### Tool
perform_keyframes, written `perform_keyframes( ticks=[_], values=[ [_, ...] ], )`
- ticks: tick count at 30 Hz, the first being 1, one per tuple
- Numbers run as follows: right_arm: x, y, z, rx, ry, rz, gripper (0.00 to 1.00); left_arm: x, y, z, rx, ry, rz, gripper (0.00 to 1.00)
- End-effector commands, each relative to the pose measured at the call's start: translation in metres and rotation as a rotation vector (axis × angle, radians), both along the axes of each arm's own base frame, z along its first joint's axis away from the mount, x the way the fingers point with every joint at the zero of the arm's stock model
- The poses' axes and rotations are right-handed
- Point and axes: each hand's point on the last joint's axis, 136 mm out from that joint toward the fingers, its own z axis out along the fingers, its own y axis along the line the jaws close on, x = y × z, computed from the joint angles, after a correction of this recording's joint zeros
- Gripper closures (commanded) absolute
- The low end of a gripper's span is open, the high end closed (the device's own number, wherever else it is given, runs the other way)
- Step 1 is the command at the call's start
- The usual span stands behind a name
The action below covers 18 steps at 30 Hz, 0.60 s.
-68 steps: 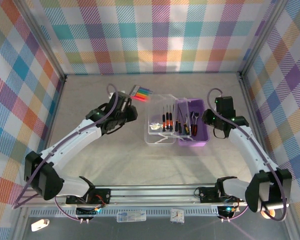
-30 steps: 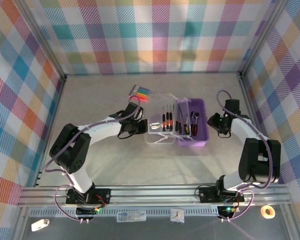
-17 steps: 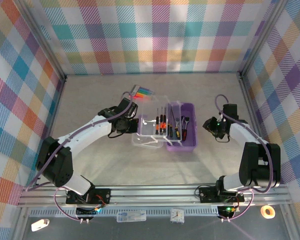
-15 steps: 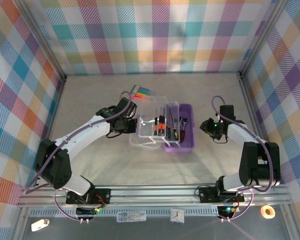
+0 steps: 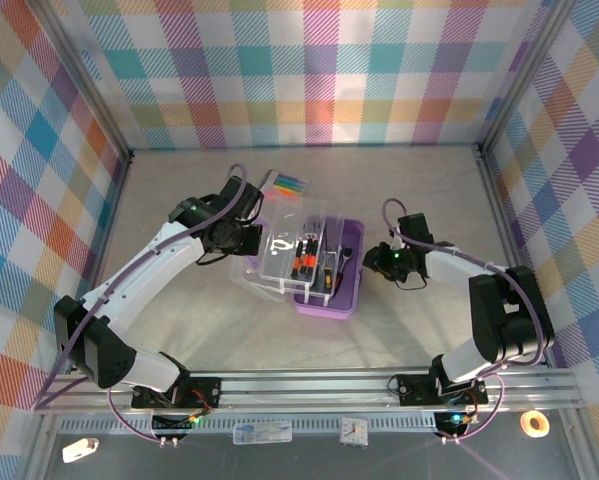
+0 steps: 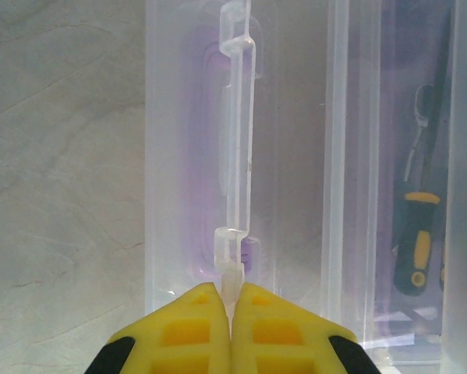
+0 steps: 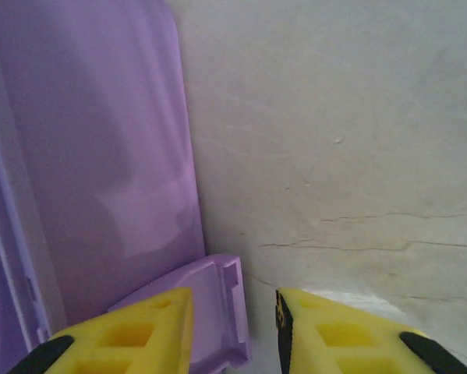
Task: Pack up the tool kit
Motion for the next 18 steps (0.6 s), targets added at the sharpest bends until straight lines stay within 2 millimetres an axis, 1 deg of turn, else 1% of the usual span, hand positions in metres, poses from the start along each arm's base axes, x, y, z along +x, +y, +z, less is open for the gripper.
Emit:
perform_keyframes(
  ticks=[1,6,9,15,18],
  values=[
    [0.002,0.028,0.005,0.059,-0.011,0.041,0.66,-0.005,-0.022,0.027,-0.076,-0.050,-0.056,1.00],
    [0.001,0.051,0.004,0.083,-0.008,0.079,0.66,-0.014,-0.058,0.028,-0.115,-0.044,-0.117,1.00],
    [0.002,0.059,0.004,0.084,-0.011,0.094,0.66,-0.021,-0.079,0.027,-0.149,-0.042,-0.154,1.00],
    [0.005,0.060,0.007,0.077,-0.017,0.094,0.66,-0.034,-0.116,0.018,-0.186,-0.017,-0.225,1.00],
    [0.005,0.058,0.009,0.065,-0.024,0.092,0.66,-0.039,-0.132,0.014,-0.194,-0.010,-0.259,0.93]
  ],
)
